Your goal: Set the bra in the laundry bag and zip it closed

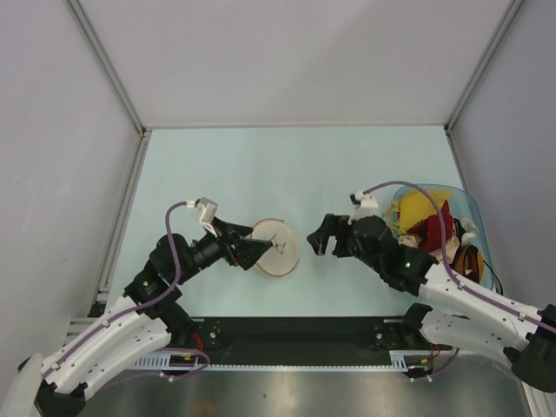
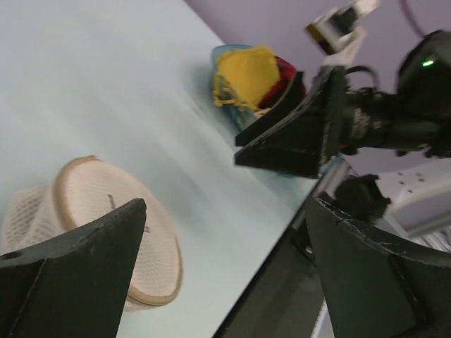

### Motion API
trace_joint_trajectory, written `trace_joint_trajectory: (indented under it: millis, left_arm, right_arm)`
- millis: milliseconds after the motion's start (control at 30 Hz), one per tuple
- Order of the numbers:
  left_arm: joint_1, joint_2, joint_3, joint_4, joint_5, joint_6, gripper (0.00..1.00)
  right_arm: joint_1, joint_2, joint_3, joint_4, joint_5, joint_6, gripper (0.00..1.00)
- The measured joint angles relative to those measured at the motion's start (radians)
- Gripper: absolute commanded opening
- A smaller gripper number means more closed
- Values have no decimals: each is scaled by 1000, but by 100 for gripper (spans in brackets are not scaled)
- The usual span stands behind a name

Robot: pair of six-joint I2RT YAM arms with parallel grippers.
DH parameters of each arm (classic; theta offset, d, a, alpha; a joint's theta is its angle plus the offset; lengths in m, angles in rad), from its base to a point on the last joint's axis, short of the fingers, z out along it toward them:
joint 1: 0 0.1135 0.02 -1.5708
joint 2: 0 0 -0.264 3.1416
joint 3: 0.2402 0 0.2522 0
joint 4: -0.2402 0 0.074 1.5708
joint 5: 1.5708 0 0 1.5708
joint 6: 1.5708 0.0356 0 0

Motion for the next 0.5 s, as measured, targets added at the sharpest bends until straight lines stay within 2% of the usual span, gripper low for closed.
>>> trace_joint_trajectory:
  millis: [167,333,400,500]
  left_arm:
    - [-1,-152,-200,178,151,-116,100]
    - [-3,-436,-440,286,237,-225,100]
    - [-3,-512,-468,306,255,-259,100]
    - [-5,-529,-468,381,293,-303,100]
  right_arm:
    - [112,-126,-198,62,36,58,100]
    - [245,-269,-336,123,144,113,100]
    - [292,-340,-402,156,193,136,100]
    - [348,-438,-509,213,261,174,100]
